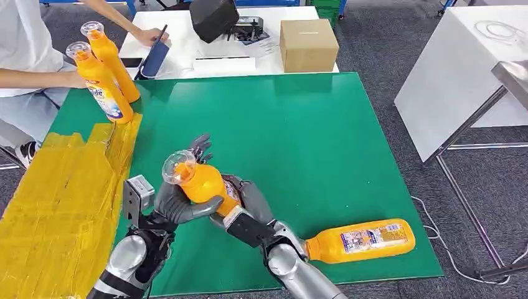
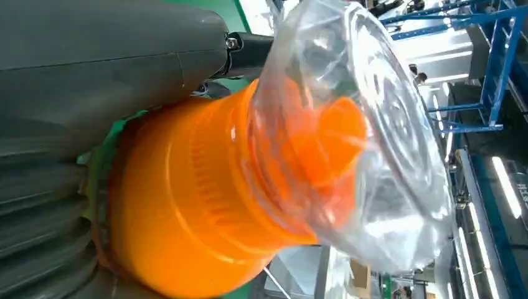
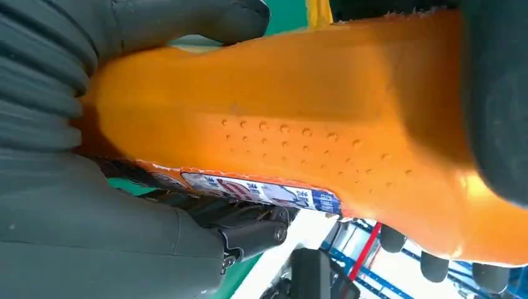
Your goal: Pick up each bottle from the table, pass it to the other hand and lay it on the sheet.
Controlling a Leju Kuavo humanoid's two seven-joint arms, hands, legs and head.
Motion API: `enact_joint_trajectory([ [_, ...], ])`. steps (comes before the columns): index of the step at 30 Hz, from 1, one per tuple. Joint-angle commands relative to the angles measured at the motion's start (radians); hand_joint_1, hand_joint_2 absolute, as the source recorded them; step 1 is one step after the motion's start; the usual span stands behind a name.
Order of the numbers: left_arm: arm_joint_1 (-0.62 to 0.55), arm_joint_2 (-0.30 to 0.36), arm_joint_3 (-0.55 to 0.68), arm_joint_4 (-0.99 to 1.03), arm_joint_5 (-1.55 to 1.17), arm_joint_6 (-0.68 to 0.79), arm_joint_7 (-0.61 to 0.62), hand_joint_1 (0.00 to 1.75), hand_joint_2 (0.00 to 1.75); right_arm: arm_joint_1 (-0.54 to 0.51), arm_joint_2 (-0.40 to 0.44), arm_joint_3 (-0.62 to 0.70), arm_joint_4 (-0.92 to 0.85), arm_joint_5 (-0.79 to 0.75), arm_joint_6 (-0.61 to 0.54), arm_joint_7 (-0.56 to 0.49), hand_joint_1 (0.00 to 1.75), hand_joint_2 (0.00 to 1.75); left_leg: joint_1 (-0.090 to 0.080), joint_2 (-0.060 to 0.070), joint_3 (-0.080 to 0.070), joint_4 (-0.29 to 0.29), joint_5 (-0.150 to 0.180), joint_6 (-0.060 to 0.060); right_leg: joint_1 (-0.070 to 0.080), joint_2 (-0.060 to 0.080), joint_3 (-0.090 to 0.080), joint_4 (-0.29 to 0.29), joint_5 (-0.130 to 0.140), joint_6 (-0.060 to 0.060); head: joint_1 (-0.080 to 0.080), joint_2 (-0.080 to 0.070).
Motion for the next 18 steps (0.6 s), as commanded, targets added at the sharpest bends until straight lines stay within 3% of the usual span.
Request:
enact_joint_trajectory([
  [1,-0.045,0.010,-0.017,0.068,0.006,-0.005,0.006,1.75,1.75,-0.043,-0.016,0.010,0.038,-0.018,-0.014,-0.003,1.75,1.75,0.001,0.000,0.002,0.000,0.000,0.000,0.001,-0.001,0.003,-0.001,0.000,-0.001,0.000,0.000],
  [18,-0.046,0.019,-0.014,0.073,-0.013,0.002,-0.003,1.75,1.75,-0.028,-0.027,-0.039,-0.049,-0.064,-0.030,-0.011,1.75,1.75,0.001,0.000,0.003,0.000,-0.001,0.000,0.001,-0.002,0.004,-0.001,-0.001,-0.002,0.000,0.000],
])
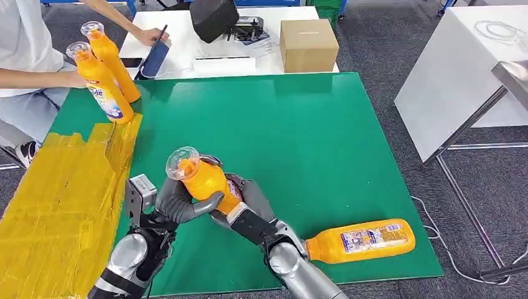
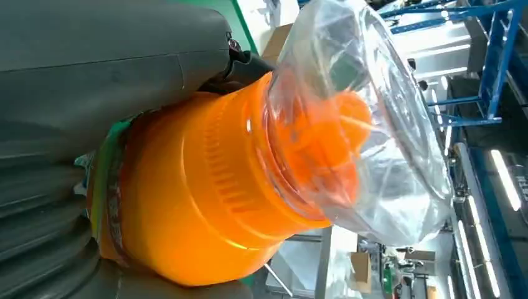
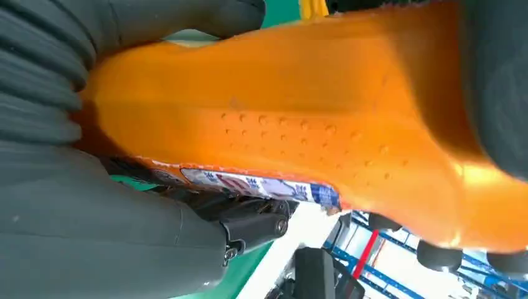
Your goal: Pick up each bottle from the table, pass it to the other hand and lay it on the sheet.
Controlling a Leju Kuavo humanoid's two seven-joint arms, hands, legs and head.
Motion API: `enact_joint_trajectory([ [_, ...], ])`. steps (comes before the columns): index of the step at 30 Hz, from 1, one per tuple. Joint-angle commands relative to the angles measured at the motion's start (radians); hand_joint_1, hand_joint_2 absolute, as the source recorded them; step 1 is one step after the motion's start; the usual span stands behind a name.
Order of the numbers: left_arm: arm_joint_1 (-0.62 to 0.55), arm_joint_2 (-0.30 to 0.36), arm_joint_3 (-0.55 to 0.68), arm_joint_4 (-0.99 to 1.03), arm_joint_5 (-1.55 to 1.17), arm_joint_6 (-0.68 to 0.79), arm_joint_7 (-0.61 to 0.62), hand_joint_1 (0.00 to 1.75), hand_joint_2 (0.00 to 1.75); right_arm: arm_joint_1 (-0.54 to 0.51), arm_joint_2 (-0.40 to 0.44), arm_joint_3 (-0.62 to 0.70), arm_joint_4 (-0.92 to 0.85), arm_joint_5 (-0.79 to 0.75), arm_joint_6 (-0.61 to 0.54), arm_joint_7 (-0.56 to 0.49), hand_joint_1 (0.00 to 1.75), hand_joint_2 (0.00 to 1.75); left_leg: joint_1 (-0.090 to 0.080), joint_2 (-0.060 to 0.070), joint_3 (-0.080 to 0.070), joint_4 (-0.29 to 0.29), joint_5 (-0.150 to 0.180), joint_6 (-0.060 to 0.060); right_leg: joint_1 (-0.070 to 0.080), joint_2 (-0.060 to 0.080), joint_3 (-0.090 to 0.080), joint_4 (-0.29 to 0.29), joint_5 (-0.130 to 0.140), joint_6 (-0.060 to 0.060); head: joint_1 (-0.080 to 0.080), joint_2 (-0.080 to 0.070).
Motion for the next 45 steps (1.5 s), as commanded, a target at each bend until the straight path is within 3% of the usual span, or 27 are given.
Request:
enact_joint_trajectory([
  [1,-0.032,0.020,-0.012,0.064,-0.010,0.005,0.001,1.75,1.75,-0.027,-0.029,-0.030,-0.043,-0.020,-0.004,-0.005,1.75,1.75,0.000,0.000,0.002,0.000,0.000,0.000,0.000,-0.001,0.002,-0.001,0.000,-0.001,0.000,0.000],
  [12,-0.025,0.023,-0.002,0.052,-0.021,0.021,-0.007,1.75,1.75,-0.007,-0.037,-0.052,-0.102,-0.048,-0.014,-0.017,1.75,1.75,0.001,0.000,0.003,0.000,-0.001,0.000,0.001,-0.001,0.004,-0.001,-0.001,-0.002,0.000,0.000],
  [13,-0.024,0.024,0.002,0.049,-0.025,0.028,-0.010,1.75,1.75,-0.001,-0.037,-0.057,-0.115,-0.054,-0.018,-0.019,0.56,1.75,0.002,0.001,0.004,0.000,-0.002,0.000,0.002,-0.001,0.006,-0.001,-0.001,-0.002,0.000,0.000],
  [14,-0.020,0.029,0.009,0.041,-0.031,0.040,-0.015,1.75,1.75,0.012,-0.042,-0.062,-0.146,-0.060,-0.025,-0.025,0.00,1.75,0.000,0.000,0.001,0.000,0.000,0.000,0.000,-0.001,0.001,-0.001,0.000,-0.001,0.000,0.000],
  [24,0.022,0.070,0.167,-0.074,-0.240,0.283,-0.077,1.75,1.75,0.149,-0.101,-0.130,-0.464,-0.064,-0.111,-0.064,0.00,1.75,0.001,0.000,0.002,0.001,-0.002,0.000,0.002,-0.002,0.003,-0.001,-0.001,-0.002,0.000,0.000],
  [29,0.024,0.070,0.177,-0.079,-0.277,0.315,-0.080,1.75,1.75,0.157,-0.103,-0.133,-0.483,-0.062,-0.115,-0.065,0.00,1.75,0.001,0.001,0.002,0.000,-0.001,0.000,0.001,-0.001,0.002,-0.001,-0.001,-0.001,0.000,0.000],
  [31,0.030,0.060,0.216,-0.080,-0.550,0.546,-0.083,1.75,1.75,0.178,-0.104,-0.144,-0.522,-0.038,-0.146,-0.082,0.00,1.75,0.001,-0.001,0.001,0.000,-0.001,0.000,0.001,-0.002,0.002,-0.001,-0.001,-0.001,0.000,0.000],
  [34,0.047,0.087,0.240,-0.100,-0.791,0.641,-0.030,1.75,1.75,0.218,-0.123,-0.152,-0.601,-0.009,-0.169,-0.084,0.00,1.75,0.001,0.000,0.002,0.001,-0.001,0.000,0.002,-0.002,0.003,-0.001,-0.001,-0.002,0.000,0.000],
  [37,0.056,0.091,0.242,-0.110,-0.864,0.661,-0.016,1.75,1.75,0.232,-0.132,-0.154,-0.630,-0.003,-0.173,-0.083,0.00,1.75,0.001,0.000,0.001,0.000,-0.001,0.000,0.001,-0.002,0.002,-0.001,-0.001,-0.001,0.000,0.000],
  [42,0.077,0.116,0.223,-0.081,-1.339,0.664,0.174,1.75,1.75,0.272,-0.166,-0.169,-0.716,0.074,-0.180,-0.061,0.00,1.75,0.001,0.000,0.002,0.000,-0.001,0.000,0.001,-0.002,0.003,-0.001,-0.001,-0.001,0.000,0.000],
  [45,0.082,0.137,0.206,-0.054,-1.444,0.651,0.217,1.75,1.75,0.279,-0.167,-0.183,-0.736,0.081,-0.169,-0.050,0.00,1.75,0.001,0.000,0.004,-0.001,-0.001,0.000,0.001,-0.002,0.005,-0.002,-0.001,-0.002,0.000,0.000],
])
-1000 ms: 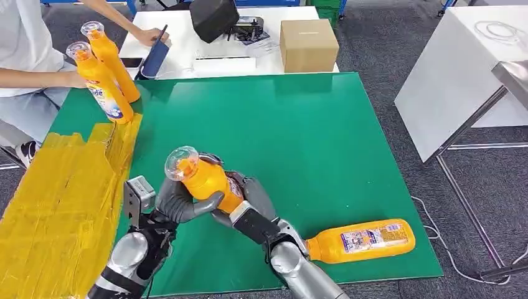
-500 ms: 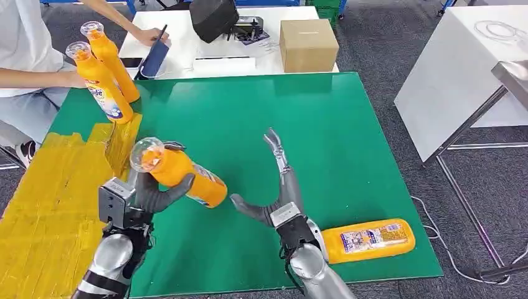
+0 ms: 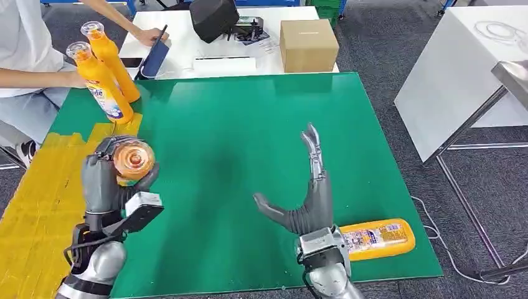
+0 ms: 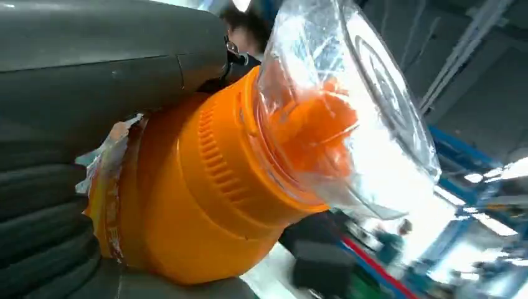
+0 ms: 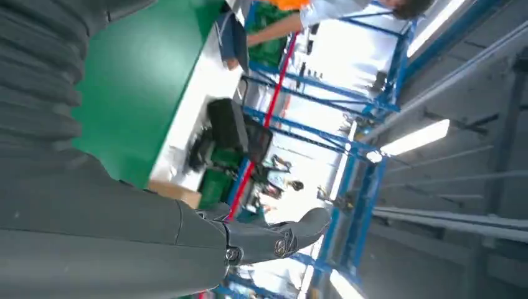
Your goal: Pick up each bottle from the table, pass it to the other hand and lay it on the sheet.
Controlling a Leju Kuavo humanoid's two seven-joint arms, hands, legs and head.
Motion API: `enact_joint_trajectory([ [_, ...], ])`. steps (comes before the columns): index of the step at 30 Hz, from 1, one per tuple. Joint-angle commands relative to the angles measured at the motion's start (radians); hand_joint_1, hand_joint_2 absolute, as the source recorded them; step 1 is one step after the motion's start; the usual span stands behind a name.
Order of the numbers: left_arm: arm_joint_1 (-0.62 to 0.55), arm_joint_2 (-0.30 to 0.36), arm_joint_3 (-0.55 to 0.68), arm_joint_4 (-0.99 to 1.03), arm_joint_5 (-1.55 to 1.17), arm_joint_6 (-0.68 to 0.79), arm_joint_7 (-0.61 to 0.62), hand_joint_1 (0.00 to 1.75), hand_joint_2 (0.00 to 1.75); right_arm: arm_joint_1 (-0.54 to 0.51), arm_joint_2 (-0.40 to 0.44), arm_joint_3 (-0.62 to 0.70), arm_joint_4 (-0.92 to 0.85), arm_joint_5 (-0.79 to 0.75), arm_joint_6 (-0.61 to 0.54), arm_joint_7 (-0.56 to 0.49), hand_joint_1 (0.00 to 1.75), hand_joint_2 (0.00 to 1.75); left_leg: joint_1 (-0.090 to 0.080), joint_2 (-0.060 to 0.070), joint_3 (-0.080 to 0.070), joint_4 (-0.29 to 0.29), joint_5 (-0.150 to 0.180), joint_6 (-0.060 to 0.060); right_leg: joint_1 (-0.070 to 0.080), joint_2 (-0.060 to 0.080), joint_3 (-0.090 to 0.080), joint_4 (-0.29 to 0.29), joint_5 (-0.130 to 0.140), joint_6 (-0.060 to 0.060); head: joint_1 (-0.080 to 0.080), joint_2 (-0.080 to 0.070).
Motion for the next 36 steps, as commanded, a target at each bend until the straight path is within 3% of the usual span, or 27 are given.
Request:
enact_joint_trajectory([
  [1,0.013,0.066,-0.019,0.079,-0.391,-0.032,0.167,1.75,1.75,0.040,-0.062,-0.056,-0.126,0.040,0.009,0.030,0.00,1.75,0.000,0.000,0.002,-0.001,0.000,0.000,0.001,-0.001,0.003,-0.001,0.000,-0.001,0.000,0.000],
  [8,0.084,0.129,-0.009,0.173,-0.541,-0.029,0.268,1.75,1.75,0.061,-0.061,-0.098,-0.118,0.022,0.041,0.039,0.00,1.75,0.001,0.002,0.006,-0.002,-0.001,0.000,0.001,0.001,0.005,-0.003,0.000,-0.002,0.000,0.000],
  [18,0.047,0.163,0.015,0.314,-0.565,-0.099,0.319,1.75,1.75,0.043,-0.055,-0.093,-0.077,0.022,0.069,0.046,0.00,1.75,0.001,0.001,0.003,-0.002,0.000,-0.001,0.001,0.000,0.003,-0.002,0.000,-0.002,0.000,0.000],
  [29,0.021,0.147,0.019,0.395,-0.562,-0.119,0.319,1.75,1.75,0.032,-0.054,-0.085,-0.060,0.021,0.087,0.054,0.00,1.75,0.003,0.002,0.008,-0.001,-0.002,-0.001,0.004,-0.001,0.009,-0.004,-0.001,-0.004,0.000,0.000],
  [32,-0.003,0.138,0.016,0.451,-0.561,-0.137,0.318,1.75,1.75,0.025,-0.051,-0.077,-0.045,0.021,0.094,0.057,0.00,1.75,0.001,0.001,0.002,-0.001,0.000,-0.001,0.001,-0.001,0.003,-0.002,0.000,-0.002,0.000,0.000],
  [33,-0.011,0.135,0.019,0.470,-0.561,-0.144,0.322,0.40,1.75,0.023,-0.052,-0.074,-0.043,0.023,0.098,0.058,0.00,1.75,0.001,0.001,0.003,-0.001,0.000,-0.001,0.002,-0.001,0.004,-0.002,0.000,-0.002,0.000,0.000],
  [34,-0.026,0.136,0.016,0.502,-0.562,-0.161,0.328,0.12,1.75,0.020,-0.051,-0.071,-0.039,0.024,0.100,0.059,0.00,1.75,0.002,0.001,0.004,-0.001,-0.001,-0.001,0.002,-0.001,0.005,-0.002,-0.001,-0.002,0.000,0.000],
  [36,-0.045,0.137,0.016,0.552,-0.554,-0.179,0.331,0.00,1.75,0.016,-0.050,-0.068,-0.031,0.026,0.103,0.062,0.00,1.75,0.001,0.000,0.004,-0.002,0.000,-0.001,0.002,-0.002,0.004,-0.002,0.000,-0.002,0.000,0.000],
])
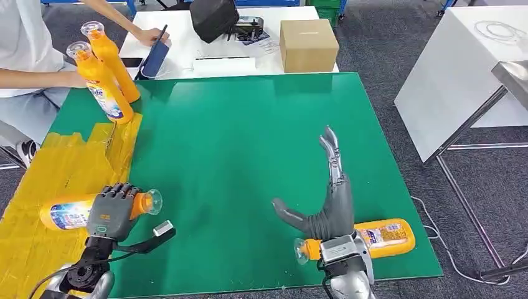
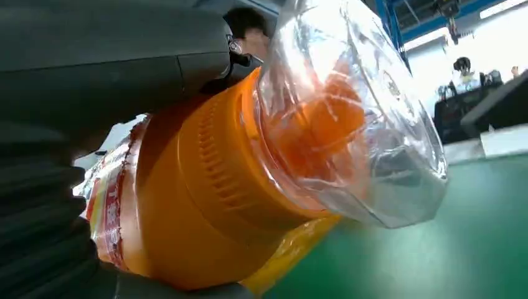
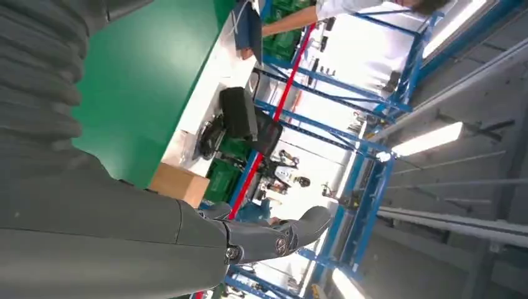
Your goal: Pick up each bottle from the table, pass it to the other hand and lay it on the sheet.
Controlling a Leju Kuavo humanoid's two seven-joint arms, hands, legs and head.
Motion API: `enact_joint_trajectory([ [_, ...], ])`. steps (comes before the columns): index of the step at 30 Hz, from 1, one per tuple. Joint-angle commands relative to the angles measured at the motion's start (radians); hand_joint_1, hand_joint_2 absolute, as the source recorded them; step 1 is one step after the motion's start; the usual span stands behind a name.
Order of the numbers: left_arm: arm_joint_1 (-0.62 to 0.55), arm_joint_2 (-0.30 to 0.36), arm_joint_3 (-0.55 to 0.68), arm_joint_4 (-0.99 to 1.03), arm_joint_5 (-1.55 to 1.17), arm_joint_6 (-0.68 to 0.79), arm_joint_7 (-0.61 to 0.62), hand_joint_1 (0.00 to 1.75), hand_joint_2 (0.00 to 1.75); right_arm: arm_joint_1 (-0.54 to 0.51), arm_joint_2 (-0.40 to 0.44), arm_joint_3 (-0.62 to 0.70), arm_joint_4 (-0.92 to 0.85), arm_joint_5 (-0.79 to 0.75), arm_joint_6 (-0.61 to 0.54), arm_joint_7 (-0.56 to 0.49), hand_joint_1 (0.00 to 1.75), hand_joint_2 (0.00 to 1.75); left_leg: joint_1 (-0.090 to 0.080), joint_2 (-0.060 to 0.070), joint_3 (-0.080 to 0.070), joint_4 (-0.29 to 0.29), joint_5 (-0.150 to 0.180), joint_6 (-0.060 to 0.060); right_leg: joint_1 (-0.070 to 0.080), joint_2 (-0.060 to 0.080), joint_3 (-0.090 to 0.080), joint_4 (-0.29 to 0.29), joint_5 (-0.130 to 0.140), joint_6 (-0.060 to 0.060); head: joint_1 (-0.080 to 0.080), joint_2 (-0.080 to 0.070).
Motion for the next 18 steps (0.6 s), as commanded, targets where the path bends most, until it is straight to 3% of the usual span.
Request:
enact_joint_trajectory([
  [1,-0.112,-0.007,0.001,0.256,0.009,-0.069,0.010,0.00,1.75,-0.045,-0.007,0.007,0.078,0.001,0.014,0.012,0.00,1.75,0.001,0.000,0.003,-0.001,0.000,0.000,0.001,-0.001,0.004,-0.002,0.000,-0.001,0.000,0.000],
  [18,-0.173,0.004,-0.017,0.440,0.016,-0.179,0.030,0.00,1.75,-0.051,-0.001,0.001,0.102,-0.004,0.022,0.023,0.00,1.75,0.001,0.001,0.009,-0.002,0.000,-0.001,0.001,0.001,0.010,-0.002,0.001,-0.002,0.000,0.000],
])
